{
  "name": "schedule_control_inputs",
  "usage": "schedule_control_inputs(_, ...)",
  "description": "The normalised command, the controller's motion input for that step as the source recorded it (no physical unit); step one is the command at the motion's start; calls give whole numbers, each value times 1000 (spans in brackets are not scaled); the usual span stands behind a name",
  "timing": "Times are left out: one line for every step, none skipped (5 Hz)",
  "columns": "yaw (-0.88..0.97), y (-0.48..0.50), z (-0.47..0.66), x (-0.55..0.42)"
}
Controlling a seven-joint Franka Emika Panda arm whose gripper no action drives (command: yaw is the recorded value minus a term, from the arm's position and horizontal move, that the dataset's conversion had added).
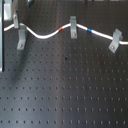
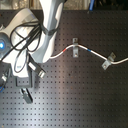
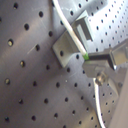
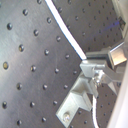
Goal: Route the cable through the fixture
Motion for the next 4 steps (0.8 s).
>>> schedule_control_inputs(31, 304, -645, -293)
schedule_control_inputs(0, 200, -755, -108)
schedule_control_inputs(-3, 324, -4, -28)
schedule_control_inputs(46, 235, 352, 105)
